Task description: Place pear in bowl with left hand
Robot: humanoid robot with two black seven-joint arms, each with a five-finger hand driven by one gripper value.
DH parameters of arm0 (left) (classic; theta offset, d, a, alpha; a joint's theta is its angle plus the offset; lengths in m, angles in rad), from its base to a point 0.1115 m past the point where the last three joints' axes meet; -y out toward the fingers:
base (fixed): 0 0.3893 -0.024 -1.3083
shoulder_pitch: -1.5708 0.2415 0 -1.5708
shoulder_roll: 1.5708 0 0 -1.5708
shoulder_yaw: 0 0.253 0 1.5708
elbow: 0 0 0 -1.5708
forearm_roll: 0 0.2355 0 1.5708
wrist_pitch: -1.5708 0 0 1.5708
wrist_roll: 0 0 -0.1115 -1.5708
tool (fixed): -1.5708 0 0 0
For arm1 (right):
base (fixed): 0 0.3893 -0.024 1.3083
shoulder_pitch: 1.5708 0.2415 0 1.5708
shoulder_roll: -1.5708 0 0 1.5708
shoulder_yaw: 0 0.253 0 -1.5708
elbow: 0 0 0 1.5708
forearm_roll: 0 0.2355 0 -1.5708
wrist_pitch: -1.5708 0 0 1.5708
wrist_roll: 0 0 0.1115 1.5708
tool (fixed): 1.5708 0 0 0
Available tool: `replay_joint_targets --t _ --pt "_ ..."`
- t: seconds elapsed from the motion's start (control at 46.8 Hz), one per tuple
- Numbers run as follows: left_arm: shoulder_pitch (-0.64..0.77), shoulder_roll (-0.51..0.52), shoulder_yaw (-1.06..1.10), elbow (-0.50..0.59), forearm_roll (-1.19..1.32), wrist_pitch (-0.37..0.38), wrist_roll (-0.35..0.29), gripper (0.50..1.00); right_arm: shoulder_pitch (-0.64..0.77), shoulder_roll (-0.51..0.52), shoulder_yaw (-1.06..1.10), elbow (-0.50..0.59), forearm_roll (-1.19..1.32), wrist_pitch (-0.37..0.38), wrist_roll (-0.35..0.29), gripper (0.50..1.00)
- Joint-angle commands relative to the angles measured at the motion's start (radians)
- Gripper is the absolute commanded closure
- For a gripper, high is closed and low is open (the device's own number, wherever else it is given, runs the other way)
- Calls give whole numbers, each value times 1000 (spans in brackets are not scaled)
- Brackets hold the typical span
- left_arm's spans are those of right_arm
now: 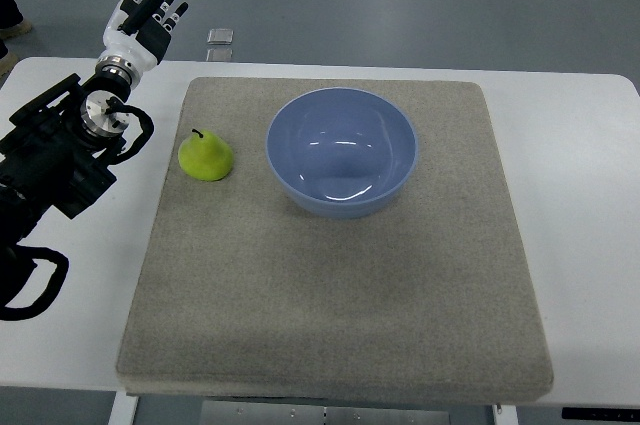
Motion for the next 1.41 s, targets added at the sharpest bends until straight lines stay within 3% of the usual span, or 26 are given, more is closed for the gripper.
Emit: replay_joint_targets --t 0.0,1.026,1.197,1.389 --pt "0 0 0 0 0 0 0 506 0 0 0 1 0 0 0 576" --pt "5 46 4 1 9 -2 3 508 -2 0 0 -1 0 0 0 576" --pt "-26 92 35 0 145 -5 5 508 0 0 0 -1 0 -1 0 576" --pt "-49 138 102 0 339 -72 8 508 0 0 0 -1 0 0 0 576"
